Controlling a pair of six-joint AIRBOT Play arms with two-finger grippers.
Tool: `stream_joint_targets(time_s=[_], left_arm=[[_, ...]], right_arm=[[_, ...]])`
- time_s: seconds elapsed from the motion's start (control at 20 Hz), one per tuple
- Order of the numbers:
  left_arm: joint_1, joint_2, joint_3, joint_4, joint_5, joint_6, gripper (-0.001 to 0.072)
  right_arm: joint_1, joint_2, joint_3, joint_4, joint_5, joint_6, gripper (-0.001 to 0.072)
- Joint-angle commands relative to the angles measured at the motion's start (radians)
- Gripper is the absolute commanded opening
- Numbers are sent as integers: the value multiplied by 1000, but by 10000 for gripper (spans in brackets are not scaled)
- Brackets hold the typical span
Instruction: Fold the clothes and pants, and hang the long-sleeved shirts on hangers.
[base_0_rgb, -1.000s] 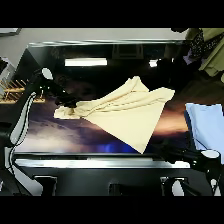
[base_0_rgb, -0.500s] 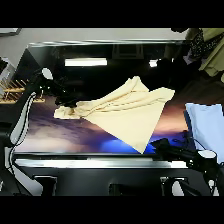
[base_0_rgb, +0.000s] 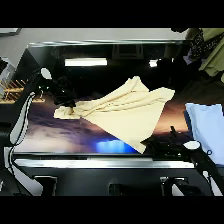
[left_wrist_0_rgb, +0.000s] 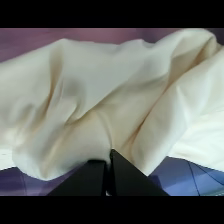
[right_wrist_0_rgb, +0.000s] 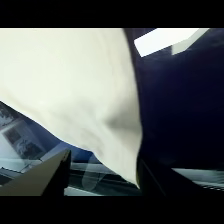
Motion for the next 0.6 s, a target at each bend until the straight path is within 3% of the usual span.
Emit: stream_joint_targets(time_s=[0.0, 0.1, 0.15, 0.2, 0.35, 0.55], left_arm=[[3, -1, 0, 0, 1, 1, 15], [3, -1, 0, 0, 2, 1, 15], [3, -1, 0, 0, 2, 1, 15], [5, -1, 1, 0, 2, 6, 15], [26, 14, 15, -1, 1, 8, 15], [99, 127, 108, -24, -3, 8, 15]], right_arm=[[123, -11, 2, 26, -120, 58, 446], [156, -11, 2, 29, -140, 65, 285], [158, -11, 2, 31, -137, 60, 125], [158, -10, 2, 51, -131, 39, 29], [154, 10, 55, 106, -76, -22, 26], [154, 41, 391, -42, 53, 18, 26]])
